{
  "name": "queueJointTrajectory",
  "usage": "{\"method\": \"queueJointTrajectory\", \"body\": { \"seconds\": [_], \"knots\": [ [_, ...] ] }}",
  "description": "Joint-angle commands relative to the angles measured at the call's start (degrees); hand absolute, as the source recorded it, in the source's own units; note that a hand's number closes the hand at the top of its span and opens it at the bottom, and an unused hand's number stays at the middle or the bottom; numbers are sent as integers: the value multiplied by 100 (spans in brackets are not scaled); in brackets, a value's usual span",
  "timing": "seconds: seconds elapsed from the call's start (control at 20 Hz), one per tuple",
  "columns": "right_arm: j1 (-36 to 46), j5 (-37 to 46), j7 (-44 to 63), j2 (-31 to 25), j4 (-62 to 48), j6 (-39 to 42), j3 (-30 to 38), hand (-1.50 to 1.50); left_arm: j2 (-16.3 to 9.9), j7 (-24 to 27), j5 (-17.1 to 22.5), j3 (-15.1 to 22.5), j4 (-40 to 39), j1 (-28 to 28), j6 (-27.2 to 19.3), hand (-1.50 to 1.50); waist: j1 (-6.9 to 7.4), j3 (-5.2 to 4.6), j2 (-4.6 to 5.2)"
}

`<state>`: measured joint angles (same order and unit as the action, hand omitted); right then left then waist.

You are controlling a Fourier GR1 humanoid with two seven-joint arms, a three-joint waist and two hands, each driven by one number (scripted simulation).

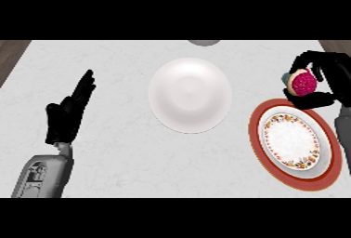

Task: Pick the cupcake from the plate and place it in the plate

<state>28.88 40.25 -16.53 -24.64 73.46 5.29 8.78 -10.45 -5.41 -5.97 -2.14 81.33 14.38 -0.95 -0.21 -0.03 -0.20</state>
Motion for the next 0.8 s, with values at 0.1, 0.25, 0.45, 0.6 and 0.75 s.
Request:
{"method": "queueJointTrajectory", "body": {
  "seconds": [0.1, 0.25, 0.45, 0.6, 0.75],
  "knots": [
    [463, -246, 687, 530, 359, 630, -367, 150, 8, 179, 4, -88, -249, 83, 44, 0, 31, -1, 24],
    [868, -1, 1116, 1202, -167, 294, -690, 150, 229, -29, -160, 158, -118, 84, -98, 0, 89, 1, 35],
    [1441, 150, 1360, 1578, -708, 256, -891, 150, 307, -22, -178, 184, -106, 81, -113, 0, 96, 2, 35],
    [1665, 270, 1106, 1788, -1398, -22, -929, 150, 94, 50, -126, 17, -47, 19, 28, 0, 92, 2, 35],
    [1836, 681, 1247, 2186, -1989, -481, -1180, 150, 209, -222, -138, 164, 469, -179, -22, 0, 147, 4, 35]
  ]
}}
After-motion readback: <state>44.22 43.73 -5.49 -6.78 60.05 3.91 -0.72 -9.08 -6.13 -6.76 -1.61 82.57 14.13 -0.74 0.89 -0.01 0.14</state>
